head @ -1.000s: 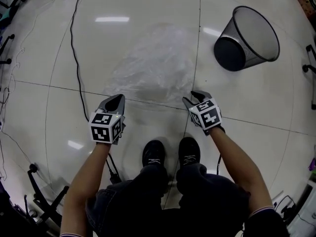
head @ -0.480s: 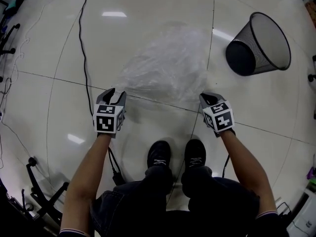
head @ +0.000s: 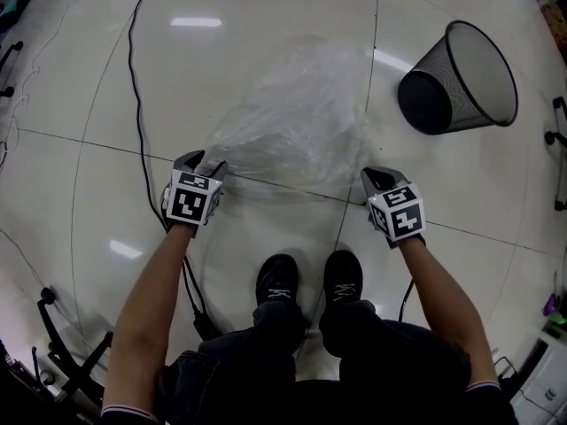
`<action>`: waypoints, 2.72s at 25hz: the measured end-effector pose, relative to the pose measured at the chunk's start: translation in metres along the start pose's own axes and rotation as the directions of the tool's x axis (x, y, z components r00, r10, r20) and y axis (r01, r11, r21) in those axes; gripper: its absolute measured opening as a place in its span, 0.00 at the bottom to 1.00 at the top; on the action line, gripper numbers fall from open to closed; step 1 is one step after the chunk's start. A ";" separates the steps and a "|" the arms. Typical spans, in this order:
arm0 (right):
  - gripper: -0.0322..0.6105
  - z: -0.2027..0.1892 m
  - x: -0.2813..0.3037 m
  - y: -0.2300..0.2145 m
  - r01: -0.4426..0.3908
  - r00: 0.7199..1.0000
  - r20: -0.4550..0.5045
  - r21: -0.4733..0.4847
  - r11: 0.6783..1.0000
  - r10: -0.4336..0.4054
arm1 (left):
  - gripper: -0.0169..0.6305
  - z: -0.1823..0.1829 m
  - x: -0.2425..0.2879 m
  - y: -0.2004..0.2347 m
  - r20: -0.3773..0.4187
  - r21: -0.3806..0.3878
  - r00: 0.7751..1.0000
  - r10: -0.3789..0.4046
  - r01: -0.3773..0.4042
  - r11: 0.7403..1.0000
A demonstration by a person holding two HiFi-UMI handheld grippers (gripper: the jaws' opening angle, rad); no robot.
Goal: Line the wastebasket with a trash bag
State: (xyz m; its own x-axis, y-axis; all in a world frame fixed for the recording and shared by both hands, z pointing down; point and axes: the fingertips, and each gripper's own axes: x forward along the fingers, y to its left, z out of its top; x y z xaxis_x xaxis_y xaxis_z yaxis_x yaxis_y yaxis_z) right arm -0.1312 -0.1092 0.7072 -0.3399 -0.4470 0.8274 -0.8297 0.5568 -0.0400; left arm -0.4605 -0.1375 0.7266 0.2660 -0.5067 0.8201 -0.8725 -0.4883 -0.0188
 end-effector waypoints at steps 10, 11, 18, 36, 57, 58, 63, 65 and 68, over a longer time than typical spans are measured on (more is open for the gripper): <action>0.05 0.006 -0.020 -0.014 0.038 0.998 0.047 0.036 0.999 -0.040 | 0.05 0.011 -0.025 -0.003 0.034 -0.015 0.999 -0.033 0.034 0.999; 0.05 0.010 -0.026 -0.016 0.043 0.997 0.062 0.041 0.998 -0.046 | 0.05 0.019 -0.033 -0.003 0.060 -0.010 0.998 -0.034 0.035 0.999; 0.05 0.048 -0.092 -0.022 0.086 0.976 0.195 0.056 0.995 -0.095 | 0.05 0.080 -0.106 -0.010 0.214 0.054 0.977 -0.024 0.012 0.998; 0.05 0.112 -0.336 -0.084 0.355 0.812 0.468 0.079 0.932 -0.349 | 0.05 0.244 -0.287 -0.049 0.569 0.092 0.821 0.043 -0.116 0.989; 0.05 0.124 -0.497 -0.182 0.480 0.656 0.603 0.129 0.867 -0.453 | 0.05 0.383 -0.366 -0.163 0.708 0.187 0.704 -0.062 -0.102 0.977; 0.05 0.125 -0.499 -0.185 0.481 0.654 0.604 0.131 0.867 -0.454 | 0.05 0.384 -0.365 -0.165 0.706 0.188 0.706 -0.062 -0.102 0.977; 0.05 0.137 -0.503 -0.197 0.483 0.645 0.616 0.130 0.866 -0.452 | 0.05 0.388 -0.354 -0.164 0.694 0.177 0.718 -0.053 -0.099 0.979; 0.05 0.139 -0.506 -0.204 0.485 0.644 0.618 0.126 0.866 -0.451 | 0.05 0.394 -0.351 -0.168 0.696 0.175 0.716 -0.053 -0.097 0.980; 0.05 0.144 -0.507 -0.212 0.486 0.647 0.618 0.118 0.866 -0.447 | 0.05 0.407 -0.348 -0.174 0.700 0.181 0.711 -0.059 -0.097 0.979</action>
State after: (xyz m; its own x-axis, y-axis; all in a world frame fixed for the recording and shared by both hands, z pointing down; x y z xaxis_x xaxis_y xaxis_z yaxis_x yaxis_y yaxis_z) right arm 0.1536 -0.1018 0.2151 -0.1225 -0.9707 0.2067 -0.9361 0.1822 0.3010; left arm -0.2345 -0.1656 0.2122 0.5274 -0.8295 0.1839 -0.8057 -0.5570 -0.2017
